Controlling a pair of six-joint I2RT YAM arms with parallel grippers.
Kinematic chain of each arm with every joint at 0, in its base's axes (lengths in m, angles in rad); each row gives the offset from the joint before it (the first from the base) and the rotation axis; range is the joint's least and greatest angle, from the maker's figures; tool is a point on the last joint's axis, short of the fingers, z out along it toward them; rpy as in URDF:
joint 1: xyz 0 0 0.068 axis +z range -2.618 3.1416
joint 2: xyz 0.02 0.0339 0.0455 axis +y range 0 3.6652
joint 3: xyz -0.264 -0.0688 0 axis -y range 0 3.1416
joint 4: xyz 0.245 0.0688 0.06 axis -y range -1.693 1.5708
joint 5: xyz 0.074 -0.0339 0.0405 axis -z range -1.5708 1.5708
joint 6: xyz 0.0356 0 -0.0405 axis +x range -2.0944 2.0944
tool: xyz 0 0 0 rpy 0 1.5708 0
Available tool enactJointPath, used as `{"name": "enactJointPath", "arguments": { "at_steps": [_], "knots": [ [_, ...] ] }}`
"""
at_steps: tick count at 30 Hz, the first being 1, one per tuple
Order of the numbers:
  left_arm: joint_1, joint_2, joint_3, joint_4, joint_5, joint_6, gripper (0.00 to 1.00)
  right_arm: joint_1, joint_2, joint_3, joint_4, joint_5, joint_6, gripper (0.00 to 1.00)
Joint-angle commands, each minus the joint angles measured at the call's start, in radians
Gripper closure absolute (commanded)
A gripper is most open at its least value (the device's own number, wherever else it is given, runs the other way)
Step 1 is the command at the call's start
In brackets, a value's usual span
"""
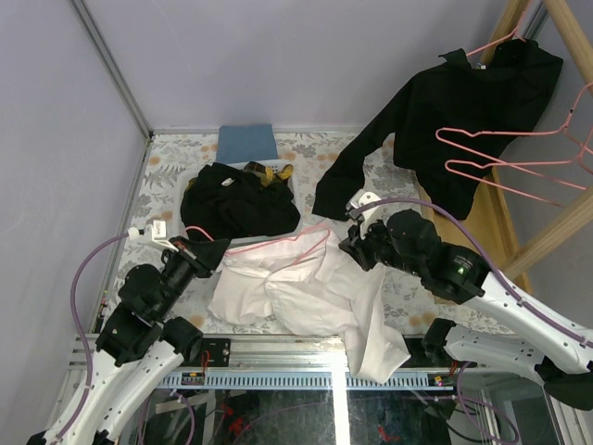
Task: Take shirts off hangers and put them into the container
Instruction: Remove the shirt from the hanger.
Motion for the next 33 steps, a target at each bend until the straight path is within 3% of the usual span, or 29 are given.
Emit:
{"name": "enactJointPath", "arguments": {
  "at_steps": [1, 3, 10, 20, 23, 27, 29, 32, 33],
  "knots": [
    [0.007, 0.025, 0.035, 0.021, -0.005, 0.027, 1.0, -0.01, 0.01, 0.008, -0.014, -0.146, -0.064, 0.84],
    [0.007, 0.051, 0.039, 0.025, 0.019, 0.034, 1.0, -0.01, 0.003, 0.02, -0.021, -0.152, -0.064, 0.64],
    [0.007, 0.124, 0.038, 0.052, 0.105, 0.075, 1.0, -0.01, -0.063, 0.035, -0.046, -0.122, -0.087, 0.26],
    [0.007, 0.218, 0.044, 0.102, 0.287, 0.15, 1.0, -0.01, 0.044, 0.113, -0.065, -0.183, -0.152, 0.15],
    [0.007, 0.213, 0.039, 0.118, 0.301, 0.15, 1.0, -0.01, 0.133, 0.163, -0.144, -0.315, -0.175, 0.16],
    [0.006, 0.211, 0.04, 0.114, 0.292, 0.155, 1.0, -0.011, 0.216, 0.189, -0.23, -0.445, -0.187, 0.27],
    [0.007, 0.211, 0.041, 0.113, 0.293, 0.155, 1.0, -0.01, 0.228, 0.192, -0.244, -0.455, -0.184, 0.39],
    [0.007, 0.215, 0.038, 0.113, 0.289, 0.153, 0.98, -0.01, 0.209, 0.197, -0.226, -0.433, -0.168, 0.7],
    [0.008, 0.214, 0.038, 0.113, 0.283, 0.152, 0.93, -0.01, 0.195, 0.193, -0.214, -0.432, -0.16, 0.78]
  ]
}}
